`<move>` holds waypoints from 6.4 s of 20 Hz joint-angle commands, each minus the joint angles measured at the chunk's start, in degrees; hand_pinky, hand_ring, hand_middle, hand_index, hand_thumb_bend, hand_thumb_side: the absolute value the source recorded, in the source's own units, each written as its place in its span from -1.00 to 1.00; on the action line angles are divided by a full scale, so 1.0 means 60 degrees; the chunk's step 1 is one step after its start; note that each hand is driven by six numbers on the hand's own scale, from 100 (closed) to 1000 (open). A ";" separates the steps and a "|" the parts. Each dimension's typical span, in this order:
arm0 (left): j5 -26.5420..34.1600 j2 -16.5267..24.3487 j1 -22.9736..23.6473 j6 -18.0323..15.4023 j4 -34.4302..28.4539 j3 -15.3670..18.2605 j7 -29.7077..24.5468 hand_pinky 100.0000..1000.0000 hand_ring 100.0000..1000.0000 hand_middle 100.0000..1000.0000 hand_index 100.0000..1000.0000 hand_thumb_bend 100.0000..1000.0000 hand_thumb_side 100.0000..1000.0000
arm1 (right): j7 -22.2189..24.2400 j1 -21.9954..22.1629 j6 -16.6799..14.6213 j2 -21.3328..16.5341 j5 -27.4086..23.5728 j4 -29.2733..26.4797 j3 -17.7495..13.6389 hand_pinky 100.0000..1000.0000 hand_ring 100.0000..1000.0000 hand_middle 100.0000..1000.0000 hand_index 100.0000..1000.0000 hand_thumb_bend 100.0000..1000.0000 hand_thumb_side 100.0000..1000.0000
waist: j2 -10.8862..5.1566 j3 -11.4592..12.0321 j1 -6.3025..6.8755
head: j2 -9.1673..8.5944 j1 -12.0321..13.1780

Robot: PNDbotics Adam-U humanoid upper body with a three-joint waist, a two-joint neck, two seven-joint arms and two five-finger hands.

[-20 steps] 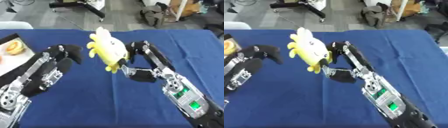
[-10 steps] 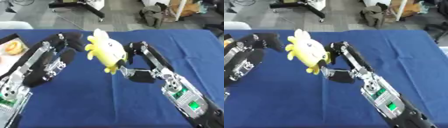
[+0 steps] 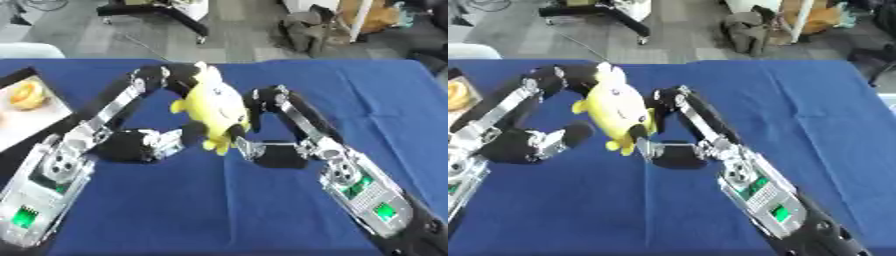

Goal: Pick up the objects with one hand, pass them to the other hand, and then place them into the box on the other side of the table.

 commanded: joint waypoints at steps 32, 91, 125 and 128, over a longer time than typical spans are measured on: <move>-0.2019 0.0097 0.0124 -0.0308 0.0429 0.0537 0.1096 0.78 0.40 0.41 0.74 -0.16 0.20 | -0.0081 -0.0048 -0.0098 -0.0145 -0.0084 -0.0207 -0.0155 0.07 0.30 -0.61 -0.90 -1.00 -0.92 | -0.0114 -0.0049 -0.0007 | -0.0024 0.0034; 0.1472 -0.0085 0.0042 -0.0253 0.0874 0.0469 0.1245 -0.06 -0.80 -0.99 -0.46 -1.00 -0.13 | -0.2449 -0.0020 -0.1798 -0.0322 0.1279 -0.0207 -0.1434 0.24 0.47 0.38 0.09 -1.00 -0.41 | -0.0126 -0.0193 0.0001 | -0.0024 -0.0022; -0.6823 0.3878 0.0389 0.1572 0.4300 0.4454 0.1962 0.79 0.65 0.57 0.75 0.12 0.49 | -0.3766 0.2574 -0.0739 0.0003 0.2346 -0.0207 -0.3081 0.26 0.51 0.47 0.26 -1.00 -0.18 | -0.0352 -0.1415 -0.0101 | -0.0024 0.3376; -0.4079 0.3644 0.1025 0.1463 0.1966 0.4638 0.3054 0.82 0.51 0.39 0.67 -0.59 0.44 | -0.3608 0.2647 -0.0733 0.0019 0.2341 -0.0207 -0.3083 0.27 0.53 0.46 0.26 -1.00 -0.15 | -0.0409 -0.1665 -0.0073 | -0.0024 0.3266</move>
